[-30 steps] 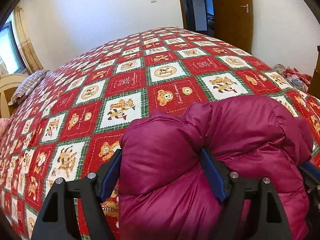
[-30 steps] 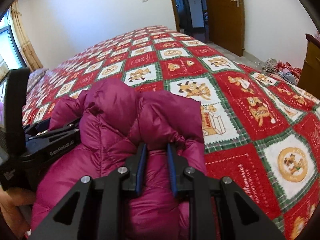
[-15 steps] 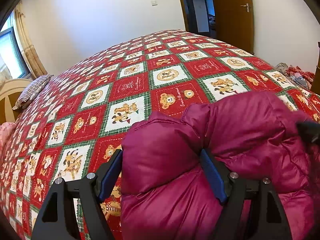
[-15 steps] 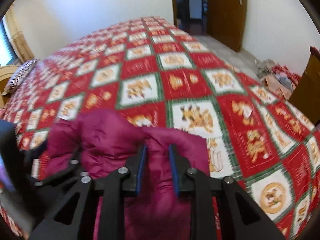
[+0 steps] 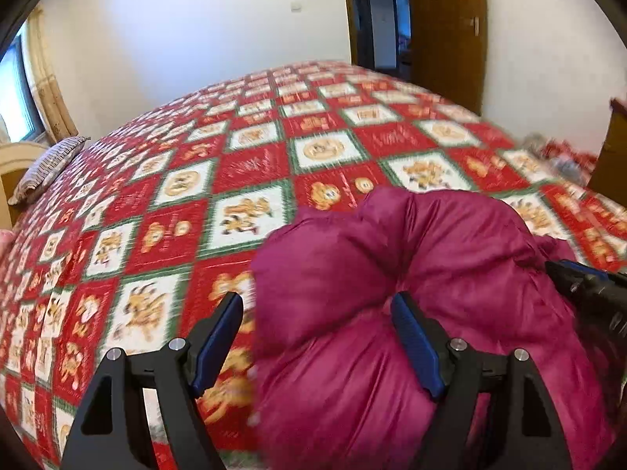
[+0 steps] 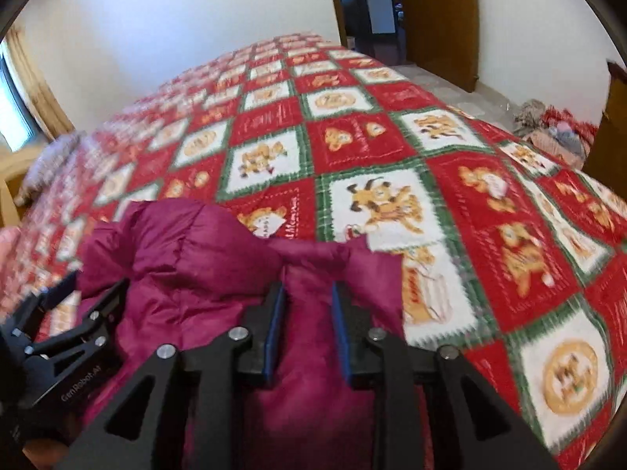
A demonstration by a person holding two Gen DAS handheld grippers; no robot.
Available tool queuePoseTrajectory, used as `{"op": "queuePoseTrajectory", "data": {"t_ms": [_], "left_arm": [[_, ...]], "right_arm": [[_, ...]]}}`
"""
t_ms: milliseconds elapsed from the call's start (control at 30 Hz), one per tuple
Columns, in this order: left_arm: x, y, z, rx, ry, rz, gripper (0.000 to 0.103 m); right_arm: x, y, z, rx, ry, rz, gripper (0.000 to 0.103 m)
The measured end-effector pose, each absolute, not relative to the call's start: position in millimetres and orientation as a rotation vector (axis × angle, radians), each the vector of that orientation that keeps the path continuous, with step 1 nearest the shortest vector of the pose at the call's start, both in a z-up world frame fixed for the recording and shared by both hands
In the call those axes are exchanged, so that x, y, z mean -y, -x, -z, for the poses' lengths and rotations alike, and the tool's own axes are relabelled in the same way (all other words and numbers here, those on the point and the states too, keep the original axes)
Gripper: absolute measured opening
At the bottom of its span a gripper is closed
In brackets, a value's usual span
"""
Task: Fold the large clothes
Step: 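Open the left tool and pull it back from the bundle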
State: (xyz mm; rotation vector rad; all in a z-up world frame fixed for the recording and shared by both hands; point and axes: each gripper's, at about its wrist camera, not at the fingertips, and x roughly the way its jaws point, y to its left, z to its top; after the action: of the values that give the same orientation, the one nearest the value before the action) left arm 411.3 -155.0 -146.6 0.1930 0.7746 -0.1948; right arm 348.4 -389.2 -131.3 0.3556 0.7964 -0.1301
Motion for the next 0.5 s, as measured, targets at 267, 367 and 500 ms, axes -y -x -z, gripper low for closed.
{"op": "queuePoseTrajectory", "data": {"t_ms": [267,367,500], "left_arm": [[99.7,-358.7,122.4,-0.706,-0.074,0.263,0.079],[85.8,-349.6,126.7,-0.743,0.036,0.364,0.079],[77.4,-356.3,146.7,-0.846,0.240,0.464,0.079]], "right_arm": [[385.5,-256.3,103.9,-0.658,-0.383,0.107,0.060],[383.0,-244.2,104.0,-0.640,-0.404,0.095,0.069],[385.0,-254.0,116.4,-0.654,-0.480,0.051,0.080]]}}
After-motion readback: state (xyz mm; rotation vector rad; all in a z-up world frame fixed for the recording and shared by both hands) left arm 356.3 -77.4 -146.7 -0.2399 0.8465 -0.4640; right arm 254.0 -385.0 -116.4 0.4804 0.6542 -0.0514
